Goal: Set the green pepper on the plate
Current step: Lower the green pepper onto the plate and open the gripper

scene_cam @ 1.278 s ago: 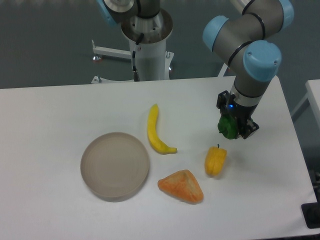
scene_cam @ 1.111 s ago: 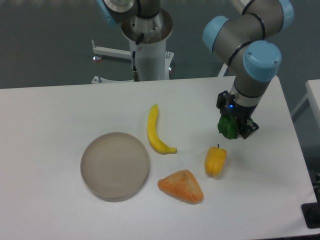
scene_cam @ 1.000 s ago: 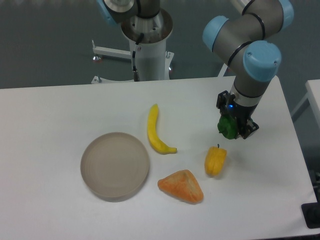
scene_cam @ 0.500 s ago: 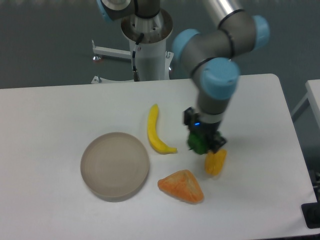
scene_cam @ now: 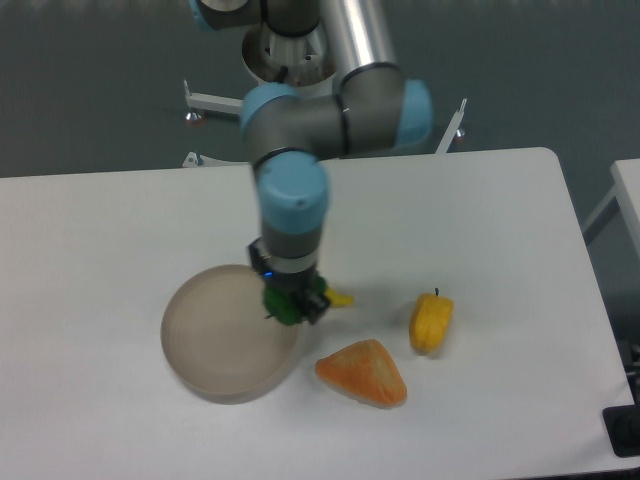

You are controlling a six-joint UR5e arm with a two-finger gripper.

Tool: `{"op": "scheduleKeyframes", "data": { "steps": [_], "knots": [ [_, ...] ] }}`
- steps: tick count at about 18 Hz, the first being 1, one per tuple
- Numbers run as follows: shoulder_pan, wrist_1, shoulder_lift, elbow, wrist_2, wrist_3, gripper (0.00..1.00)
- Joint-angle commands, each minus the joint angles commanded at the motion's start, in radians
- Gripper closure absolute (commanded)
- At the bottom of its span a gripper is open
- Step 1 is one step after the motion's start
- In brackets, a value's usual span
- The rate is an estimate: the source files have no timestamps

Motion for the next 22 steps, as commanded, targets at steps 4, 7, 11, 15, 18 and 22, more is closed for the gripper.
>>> {"op": "scheduleKeyframes", "data": {
  "steps": [4,7,11,15,18,22],
  "knots": [
    [-0.049,0.063,-0.04,0.0,-0.002,-0.048,0.49],
    [-0.049,0.091,-0.043,-0.002,-0.002,-0.055,0.0],
    [-0.046,0.091,-0.028,0.017,0.0,-0.055,0.0],
    [0.073,0.089,0.027,0.041,0.009,-0.008,0.0],
    [0.171,0.08,0.05,0.043,0.011,0.193,0.0],
    [0.256,0.042,0.084,0.041,0.011,0.328,0.0]
  ]
}}
